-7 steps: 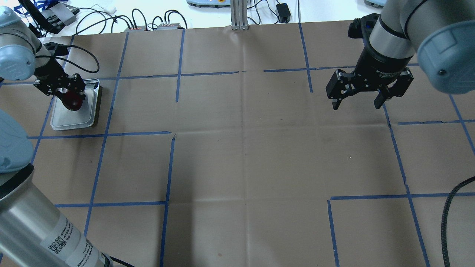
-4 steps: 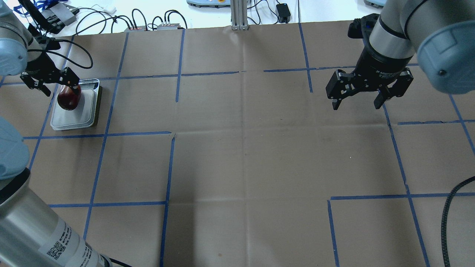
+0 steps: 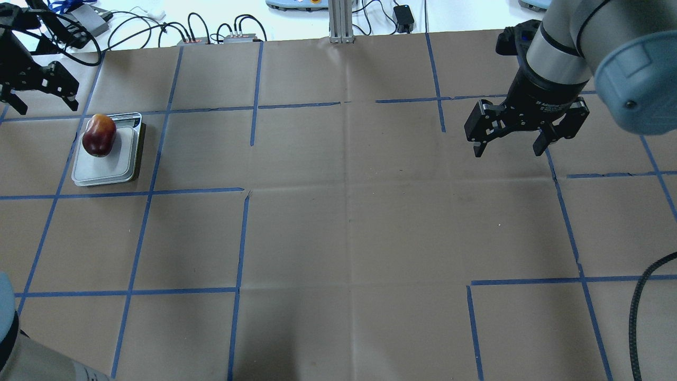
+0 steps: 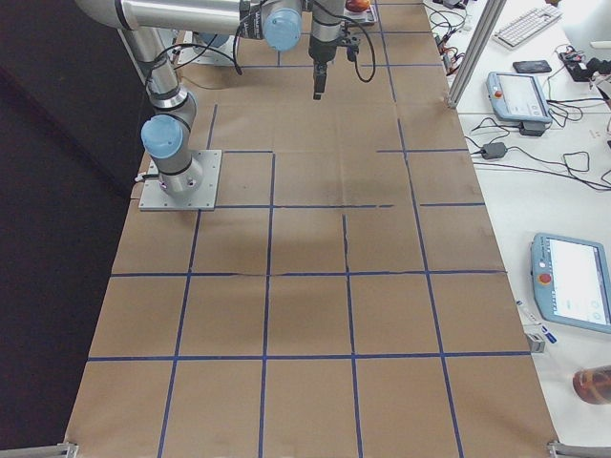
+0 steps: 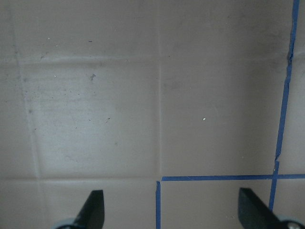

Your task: Weigh mango

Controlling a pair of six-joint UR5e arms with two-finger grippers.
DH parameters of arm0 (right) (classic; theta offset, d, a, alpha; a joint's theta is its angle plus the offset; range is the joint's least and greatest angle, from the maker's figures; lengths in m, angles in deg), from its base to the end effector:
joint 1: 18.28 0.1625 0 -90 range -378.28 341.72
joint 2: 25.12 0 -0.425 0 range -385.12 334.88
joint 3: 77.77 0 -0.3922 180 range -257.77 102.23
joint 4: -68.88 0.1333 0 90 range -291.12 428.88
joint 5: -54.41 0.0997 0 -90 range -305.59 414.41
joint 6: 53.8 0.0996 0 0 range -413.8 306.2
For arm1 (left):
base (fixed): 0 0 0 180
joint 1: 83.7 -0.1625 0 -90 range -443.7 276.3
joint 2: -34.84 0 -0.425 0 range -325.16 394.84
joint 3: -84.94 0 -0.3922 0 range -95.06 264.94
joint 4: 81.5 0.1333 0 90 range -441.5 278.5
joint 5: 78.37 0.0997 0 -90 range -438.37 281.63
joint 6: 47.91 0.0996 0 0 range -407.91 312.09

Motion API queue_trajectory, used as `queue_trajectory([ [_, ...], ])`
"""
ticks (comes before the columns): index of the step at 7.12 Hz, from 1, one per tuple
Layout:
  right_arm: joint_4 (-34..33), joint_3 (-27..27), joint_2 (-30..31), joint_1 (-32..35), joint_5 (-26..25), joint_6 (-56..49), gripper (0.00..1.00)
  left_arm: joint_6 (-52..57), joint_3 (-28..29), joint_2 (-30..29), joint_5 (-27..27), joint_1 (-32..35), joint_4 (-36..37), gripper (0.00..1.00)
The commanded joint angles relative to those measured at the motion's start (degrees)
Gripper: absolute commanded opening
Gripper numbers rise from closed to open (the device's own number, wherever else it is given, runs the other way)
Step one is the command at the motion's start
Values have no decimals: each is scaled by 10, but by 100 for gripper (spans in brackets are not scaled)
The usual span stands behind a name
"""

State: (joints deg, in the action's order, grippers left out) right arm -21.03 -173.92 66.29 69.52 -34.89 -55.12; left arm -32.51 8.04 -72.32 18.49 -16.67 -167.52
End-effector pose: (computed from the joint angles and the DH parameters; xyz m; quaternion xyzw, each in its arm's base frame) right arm 0.1163 -0.4762 0.4473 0.0079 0.9991 0.0419 0.0074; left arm 0.1287 -0.6147 0.4418 -0.0659 0.9960 0.0203 0.0563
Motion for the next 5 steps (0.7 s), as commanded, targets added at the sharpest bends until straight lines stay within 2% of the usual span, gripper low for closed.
queue_trajectory([
  [1, 0, 0, 0, 0, 0, 0, 100, -128, 1, 62, -4, 119, -56, 100],
  [3, 0, 0, 0, 0, 1, 0, 100, -207, 1, 74, -68, 200, -88, 100],
  [4, 0, 0, 0, 0, 0, 0, 100, -212, -6, 79, -81, 210, -104, 100],
  [5, 0, 0, 0, 0, 0, 0, 100, -203, -11, 83, -120, 210, -109, 100],
])
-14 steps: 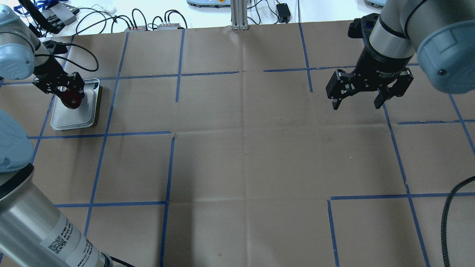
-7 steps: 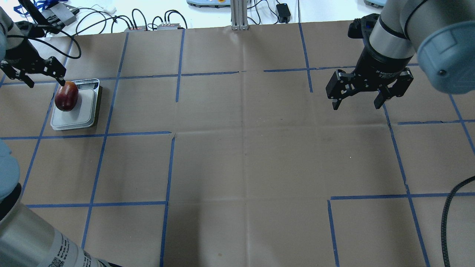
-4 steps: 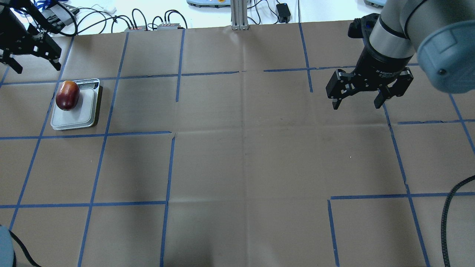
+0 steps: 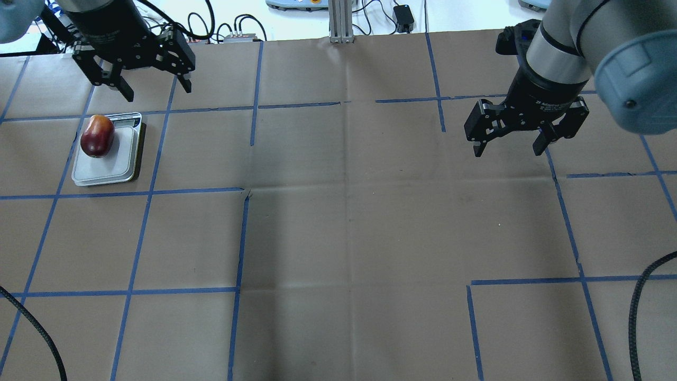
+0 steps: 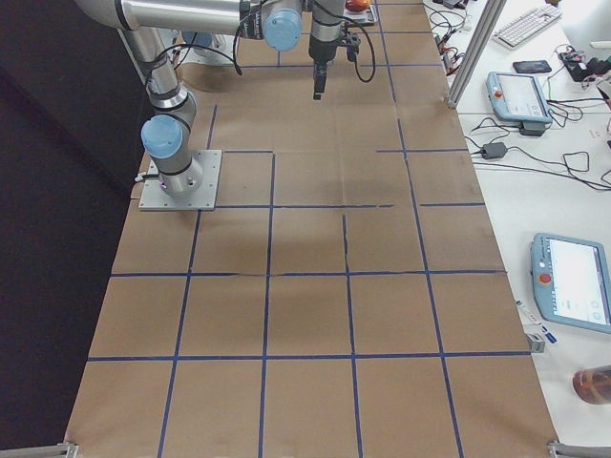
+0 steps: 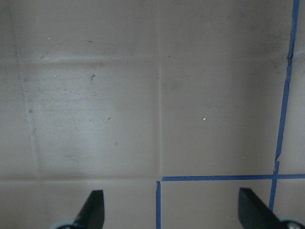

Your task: Weigh mango

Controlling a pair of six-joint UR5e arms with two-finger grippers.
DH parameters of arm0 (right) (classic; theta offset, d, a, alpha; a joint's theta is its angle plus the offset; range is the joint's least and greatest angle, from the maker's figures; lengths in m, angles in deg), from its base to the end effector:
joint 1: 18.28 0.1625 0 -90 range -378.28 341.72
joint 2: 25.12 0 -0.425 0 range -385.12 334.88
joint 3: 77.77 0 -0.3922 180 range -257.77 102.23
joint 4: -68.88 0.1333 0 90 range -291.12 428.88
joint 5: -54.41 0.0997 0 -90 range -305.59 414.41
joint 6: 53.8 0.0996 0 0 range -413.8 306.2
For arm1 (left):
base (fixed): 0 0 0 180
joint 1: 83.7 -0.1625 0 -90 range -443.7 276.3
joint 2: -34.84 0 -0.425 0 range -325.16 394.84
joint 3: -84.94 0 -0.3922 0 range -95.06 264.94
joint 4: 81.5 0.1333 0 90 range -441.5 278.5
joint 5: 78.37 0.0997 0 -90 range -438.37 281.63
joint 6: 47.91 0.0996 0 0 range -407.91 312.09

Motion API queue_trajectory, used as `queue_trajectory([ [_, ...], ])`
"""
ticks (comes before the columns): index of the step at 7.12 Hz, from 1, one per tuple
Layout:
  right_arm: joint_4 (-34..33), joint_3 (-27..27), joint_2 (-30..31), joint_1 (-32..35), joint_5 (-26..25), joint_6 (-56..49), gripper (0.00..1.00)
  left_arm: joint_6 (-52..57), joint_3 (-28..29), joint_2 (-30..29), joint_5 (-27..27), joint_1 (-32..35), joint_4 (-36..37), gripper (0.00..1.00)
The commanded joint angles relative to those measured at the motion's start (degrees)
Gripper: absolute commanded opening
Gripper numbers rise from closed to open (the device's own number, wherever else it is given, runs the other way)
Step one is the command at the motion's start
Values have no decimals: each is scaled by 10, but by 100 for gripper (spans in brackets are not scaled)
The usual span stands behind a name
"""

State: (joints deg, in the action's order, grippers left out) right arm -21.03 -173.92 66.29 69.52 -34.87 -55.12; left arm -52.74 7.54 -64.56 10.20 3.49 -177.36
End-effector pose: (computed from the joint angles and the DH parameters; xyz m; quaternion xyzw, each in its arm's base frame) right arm 0.1164 -0.4762 0.4473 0.0079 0.9991 0.0419 0.0076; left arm -0.1084 -0.5620 0.4996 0.0669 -0.9974 -0.0234 0.0121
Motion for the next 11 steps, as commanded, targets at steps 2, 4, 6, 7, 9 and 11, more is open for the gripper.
queue_trajectory([
  [2, 0, 0, 0, 0, 0, 0, 100, 1, -37, 7, -34, 9, -14, 99],
  [4, 0, 0, 0, 0, 0, 0, 100, 0, -94, 40, -34, 10, 1, 99],
  [6, 0, 0, 0, 0, 0, 0, 100, -1, -106, 54, -25, 11, 33, 99],
  [7, 0, 0, 0, 0, 0, 0, 100, -1, -102, 51, -2, 11, 37, 99],
  [9, 0, 0, 0, 0, 0, 0, 100, -5, -99, 47, 3, 11, 43, 99],
  [11, 0, 0, 0, 0, 0, 0, 100, -4, -99, 48, 3, 11, 46, 99],
])
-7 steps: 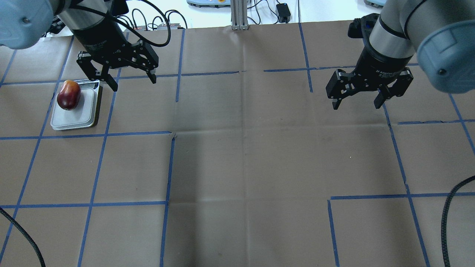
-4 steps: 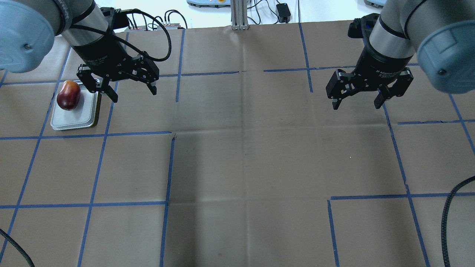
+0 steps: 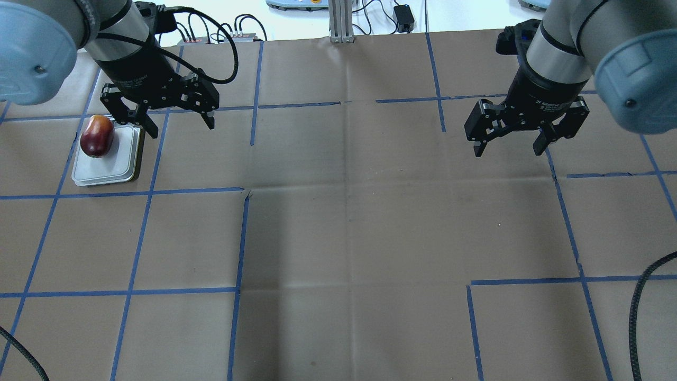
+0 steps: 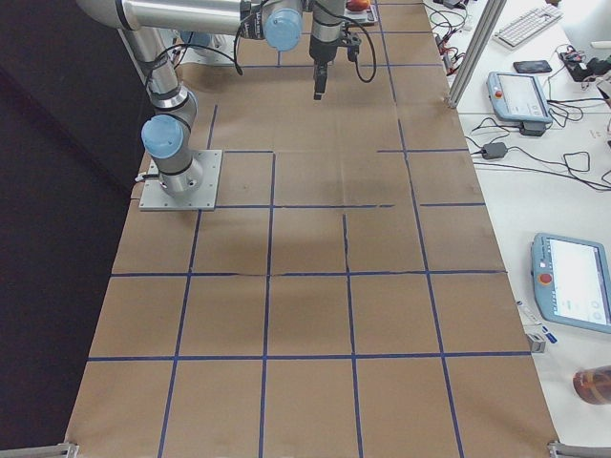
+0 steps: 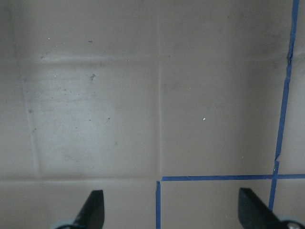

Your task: Weigh mango

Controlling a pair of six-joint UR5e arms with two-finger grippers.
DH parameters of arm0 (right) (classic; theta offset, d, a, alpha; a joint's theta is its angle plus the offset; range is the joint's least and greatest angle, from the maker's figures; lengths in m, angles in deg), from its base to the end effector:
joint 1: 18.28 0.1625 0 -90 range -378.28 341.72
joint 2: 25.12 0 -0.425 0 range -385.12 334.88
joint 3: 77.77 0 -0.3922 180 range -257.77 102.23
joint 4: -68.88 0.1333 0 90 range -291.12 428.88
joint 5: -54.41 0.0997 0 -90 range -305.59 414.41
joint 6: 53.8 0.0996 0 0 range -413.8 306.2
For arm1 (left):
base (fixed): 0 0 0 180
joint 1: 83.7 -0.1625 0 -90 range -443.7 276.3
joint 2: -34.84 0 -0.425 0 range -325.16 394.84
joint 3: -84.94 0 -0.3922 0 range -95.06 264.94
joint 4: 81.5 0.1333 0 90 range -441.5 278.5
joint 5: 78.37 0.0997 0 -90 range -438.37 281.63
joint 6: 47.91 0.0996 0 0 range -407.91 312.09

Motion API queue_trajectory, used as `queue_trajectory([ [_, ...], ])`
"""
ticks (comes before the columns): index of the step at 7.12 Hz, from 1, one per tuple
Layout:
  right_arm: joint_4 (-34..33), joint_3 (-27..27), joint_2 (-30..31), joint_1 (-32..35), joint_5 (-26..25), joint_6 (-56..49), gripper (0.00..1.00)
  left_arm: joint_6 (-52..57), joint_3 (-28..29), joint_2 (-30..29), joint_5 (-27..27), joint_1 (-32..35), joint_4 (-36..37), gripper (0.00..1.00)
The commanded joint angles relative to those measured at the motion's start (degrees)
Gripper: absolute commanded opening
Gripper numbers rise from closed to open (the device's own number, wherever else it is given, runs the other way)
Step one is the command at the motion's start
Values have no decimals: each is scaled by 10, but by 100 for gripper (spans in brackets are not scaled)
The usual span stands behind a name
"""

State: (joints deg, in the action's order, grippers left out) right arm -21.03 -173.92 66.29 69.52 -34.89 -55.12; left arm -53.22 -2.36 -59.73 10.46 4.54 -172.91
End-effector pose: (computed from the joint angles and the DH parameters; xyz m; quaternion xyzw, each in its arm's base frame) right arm 0.1163 -0.4762 0.4473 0.0079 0.9991 0.0419 0.0074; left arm -0.1193 -0.5236 0.4682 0.0619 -0.9976 -0.0289 0.0093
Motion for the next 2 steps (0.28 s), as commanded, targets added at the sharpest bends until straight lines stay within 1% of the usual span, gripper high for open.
queue_trajectory([
  [1, 0, 0, 0, 0, 0, 0, 100, 0, 0, -1, 0, 0, 2, 99],
  [2, 0, 0, 0, 0, 0, 0, 100, 0, 0, -1, 0, 0, 2, 99],
])
